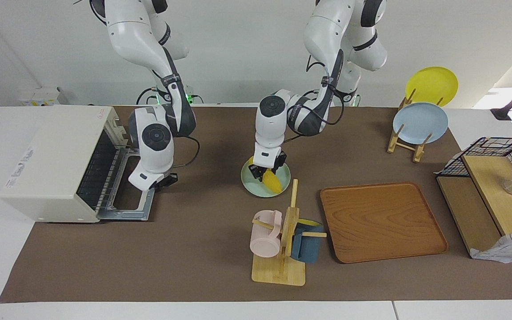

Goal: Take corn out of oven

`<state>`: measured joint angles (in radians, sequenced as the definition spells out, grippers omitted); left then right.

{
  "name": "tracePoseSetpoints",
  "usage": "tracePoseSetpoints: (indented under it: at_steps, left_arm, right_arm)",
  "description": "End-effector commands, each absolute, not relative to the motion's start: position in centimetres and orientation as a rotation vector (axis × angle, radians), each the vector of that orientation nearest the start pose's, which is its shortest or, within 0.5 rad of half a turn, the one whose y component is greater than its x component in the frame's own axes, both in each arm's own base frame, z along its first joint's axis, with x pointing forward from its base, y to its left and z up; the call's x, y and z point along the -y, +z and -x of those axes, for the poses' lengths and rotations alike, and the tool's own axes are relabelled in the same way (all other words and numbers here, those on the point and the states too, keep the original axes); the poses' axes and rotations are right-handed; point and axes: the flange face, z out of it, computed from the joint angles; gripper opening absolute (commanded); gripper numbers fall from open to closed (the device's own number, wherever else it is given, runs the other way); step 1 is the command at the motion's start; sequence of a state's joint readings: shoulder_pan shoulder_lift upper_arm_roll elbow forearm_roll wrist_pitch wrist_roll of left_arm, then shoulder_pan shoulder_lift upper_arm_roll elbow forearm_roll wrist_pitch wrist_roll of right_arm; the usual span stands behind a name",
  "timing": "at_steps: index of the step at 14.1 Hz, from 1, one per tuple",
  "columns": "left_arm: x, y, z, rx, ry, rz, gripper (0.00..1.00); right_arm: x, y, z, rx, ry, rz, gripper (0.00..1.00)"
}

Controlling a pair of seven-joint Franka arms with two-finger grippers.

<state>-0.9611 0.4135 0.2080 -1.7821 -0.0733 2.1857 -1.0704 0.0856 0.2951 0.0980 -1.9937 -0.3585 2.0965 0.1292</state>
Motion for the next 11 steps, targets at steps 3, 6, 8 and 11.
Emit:
tracePoseSetpoints:
  at_steps: [3,6,8,11]
  left_arm:
    - [32.3,37.8,-56.4,0.321,0.036,3.025,0.0]
    - [21.0,38.3,-62.3,0.038,0.017,3.067,0.01]
    - [14.5,37.8,-65.1,-0.108,-0.086,3.085,0.03]
    - [11.6,37.1,-66.1,-0.12,-0.121,3.082,0.17]
  right_arm:
    - [-6.6,36.1,-59.2,0.543,0.301,3.474,0.0]
    - [-3.4,40.9,-58.5,0.545,0.275,3.458,0.0]
    - [-1.9,43.5,-57.8,0.507,0.262,3.408,0.0]
    - [1.8,46.8,-56.1,0.48,0.294,3.359,0.03]
